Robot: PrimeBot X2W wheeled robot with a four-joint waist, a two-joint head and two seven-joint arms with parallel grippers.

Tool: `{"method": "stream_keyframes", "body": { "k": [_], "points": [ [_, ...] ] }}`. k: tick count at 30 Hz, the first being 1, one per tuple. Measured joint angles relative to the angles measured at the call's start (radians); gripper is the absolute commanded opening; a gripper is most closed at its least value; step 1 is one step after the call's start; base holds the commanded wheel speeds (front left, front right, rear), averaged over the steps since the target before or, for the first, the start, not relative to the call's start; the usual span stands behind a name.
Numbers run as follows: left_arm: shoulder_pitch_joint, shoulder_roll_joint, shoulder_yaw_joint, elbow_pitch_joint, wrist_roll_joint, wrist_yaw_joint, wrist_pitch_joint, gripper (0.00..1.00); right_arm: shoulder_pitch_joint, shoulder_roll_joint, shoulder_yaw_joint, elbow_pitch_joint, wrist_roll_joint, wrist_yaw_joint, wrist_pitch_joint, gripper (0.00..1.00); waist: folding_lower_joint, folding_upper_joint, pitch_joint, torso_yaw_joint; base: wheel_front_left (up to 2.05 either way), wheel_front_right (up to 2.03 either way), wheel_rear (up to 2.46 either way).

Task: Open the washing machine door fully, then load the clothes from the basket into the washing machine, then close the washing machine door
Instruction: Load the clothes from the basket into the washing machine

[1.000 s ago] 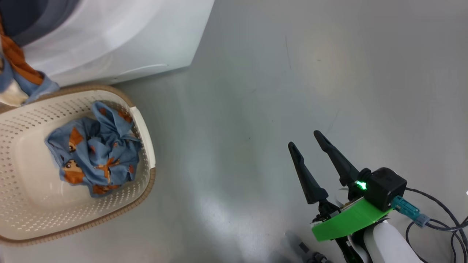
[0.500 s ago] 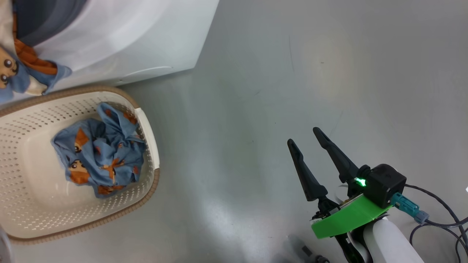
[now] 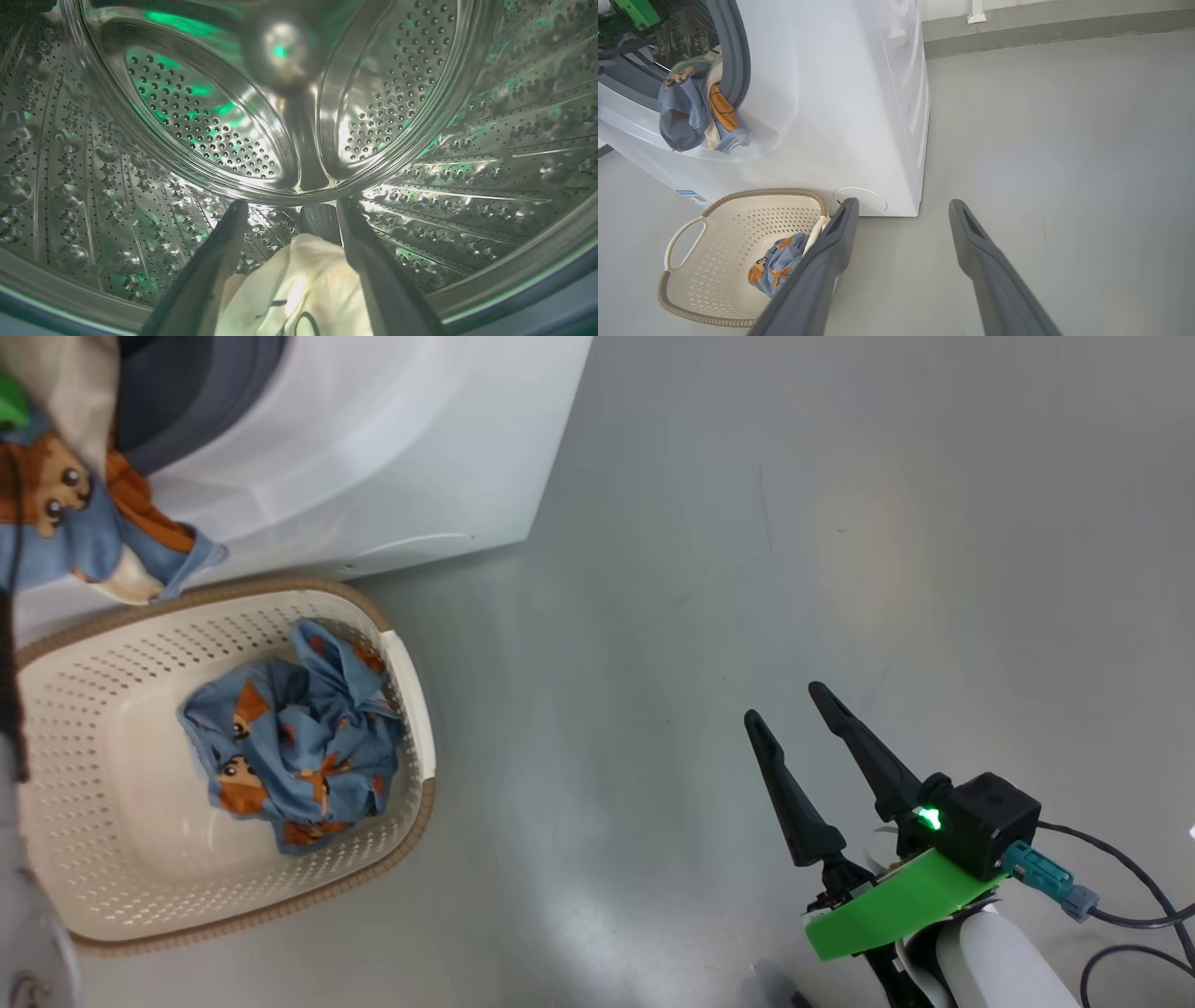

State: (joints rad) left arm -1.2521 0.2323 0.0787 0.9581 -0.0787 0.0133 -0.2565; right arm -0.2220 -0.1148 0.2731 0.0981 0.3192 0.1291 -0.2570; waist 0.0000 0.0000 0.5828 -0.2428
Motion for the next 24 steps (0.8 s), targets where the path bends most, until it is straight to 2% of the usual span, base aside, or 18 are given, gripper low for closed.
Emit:
{"method": "stream_keyframes", "body": {
  "k": [10, 17, 24],
  "points": [
    [0.009, -0.043, -0.008, 0.017, -0.01, 0.013, 0.0, 1.0, 0.0, -0.006, -0.013, -0.001, 0.0, 0.0, 0.0, 1.0, 0.0, 0.0, -0.014, 0.025, 0.0, 0.0, 0.0],
    [0.078, -0.1, -0.02, -0.014, -0.024, 0.012, 0.0, 1.0, 0.001, -0.001, -0.037, -0.004, 0.0, 0.0, 0.0, 1.0, 0.0, 0.0, -0.013, 0.055, 0.0, 0.0, 0.0],
    [0.213, -0.126, -0.04, -0.128, -0.052, -0.006, 0.002, 1.0, 0.003, 0.0, -0.06, -0.007, 0.0, 0.0, 0.0, 1.0, 0.0, 0.0, -0.022, 0.085, 0.0, 0.0, 0.0]
  ]
}}
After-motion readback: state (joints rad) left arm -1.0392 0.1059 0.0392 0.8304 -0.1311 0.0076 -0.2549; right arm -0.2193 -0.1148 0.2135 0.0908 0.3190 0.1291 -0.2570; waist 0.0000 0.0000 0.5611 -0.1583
